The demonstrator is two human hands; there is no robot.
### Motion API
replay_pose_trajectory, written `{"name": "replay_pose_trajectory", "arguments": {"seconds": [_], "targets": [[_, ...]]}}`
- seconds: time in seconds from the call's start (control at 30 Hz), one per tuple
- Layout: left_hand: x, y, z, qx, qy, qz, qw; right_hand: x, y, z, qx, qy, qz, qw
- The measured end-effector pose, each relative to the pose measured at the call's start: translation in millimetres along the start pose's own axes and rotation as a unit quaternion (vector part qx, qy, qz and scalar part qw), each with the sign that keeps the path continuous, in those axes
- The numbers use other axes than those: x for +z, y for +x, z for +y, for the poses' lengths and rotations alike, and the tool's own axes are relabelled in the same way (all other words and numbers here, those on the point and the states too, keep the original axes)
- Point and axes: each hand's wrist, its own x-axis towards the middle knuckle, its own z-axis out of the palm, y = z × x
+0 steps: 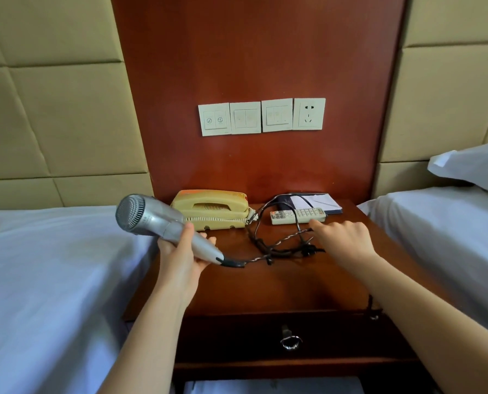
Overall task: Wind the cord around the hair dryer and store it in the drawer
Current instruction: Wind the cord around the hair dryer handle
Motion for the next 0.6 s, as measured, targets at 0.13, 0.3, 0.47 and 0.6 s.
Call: {"name": "replay_pose_trajectory", "arguments": {"seconds": [0.13,0.3,0.47,0.6], "targets": [[-7,3,3,-0.003,0.011,0.010,1.000,-4,33,17,-0.036,-0.084,0.008,0.996],[-10,1,9,0.013,0.043,-0.005,0.999,-18,63,17,-0.095,-0.109,0.016,0.989],[-5,-10,-1,0.008,0.048,-0.014,0.999,13,48,-27,-0.134,-0.056,-0.040,0.989],[4,-13,-5,-0.016,-0.004,-0.001,1.000,20,21,-39,-0.153,0.025,-0.122,0.980]]}}
